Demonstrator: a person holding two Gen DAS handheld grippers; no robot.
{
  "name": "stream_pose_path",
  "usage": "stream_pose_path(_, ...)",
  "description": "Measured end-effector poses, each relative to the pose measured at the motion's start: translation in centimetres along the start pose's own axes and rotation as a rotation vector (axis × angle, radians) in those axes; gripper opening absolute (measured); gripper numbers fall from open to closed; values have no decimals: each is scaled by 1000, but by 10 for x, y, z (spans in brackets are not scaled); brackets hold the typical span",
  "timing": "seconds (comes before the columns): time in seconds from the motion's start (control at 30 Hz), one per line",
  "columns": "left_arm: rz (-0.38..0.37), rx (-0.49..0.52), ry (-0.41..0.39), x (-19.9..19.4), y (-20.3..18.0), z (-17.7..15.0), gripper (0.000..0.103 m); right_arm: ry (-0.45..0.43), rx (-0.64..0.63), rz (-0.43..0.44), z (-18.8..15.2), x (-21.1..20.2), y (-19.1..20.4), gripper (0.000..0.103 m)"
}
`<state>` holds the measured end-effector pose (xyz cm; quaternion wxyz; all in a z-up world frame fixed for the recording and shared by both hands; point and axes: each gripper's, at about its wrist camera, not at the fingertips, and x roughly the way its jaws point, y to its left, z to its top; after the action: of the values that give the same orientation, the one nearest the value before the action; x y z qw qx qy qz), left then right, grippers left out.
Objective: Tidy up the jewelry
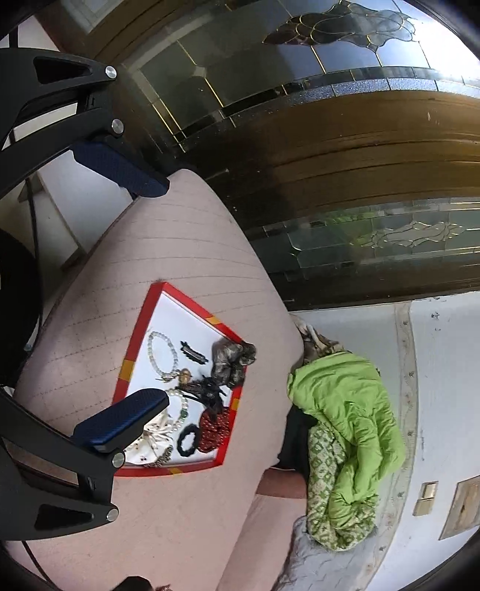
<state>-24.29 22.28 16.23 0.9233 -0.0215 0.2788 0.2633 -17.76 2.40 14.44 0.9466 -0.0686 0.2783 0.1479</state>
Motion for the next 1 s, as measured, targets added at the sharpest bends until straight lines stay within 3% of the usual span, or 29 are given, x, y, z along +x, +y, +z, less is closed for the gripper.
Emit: stream_pose_path(1.0,-12,6,61,23,-7,-26,103,62,-33,34,-11,19,14,93)
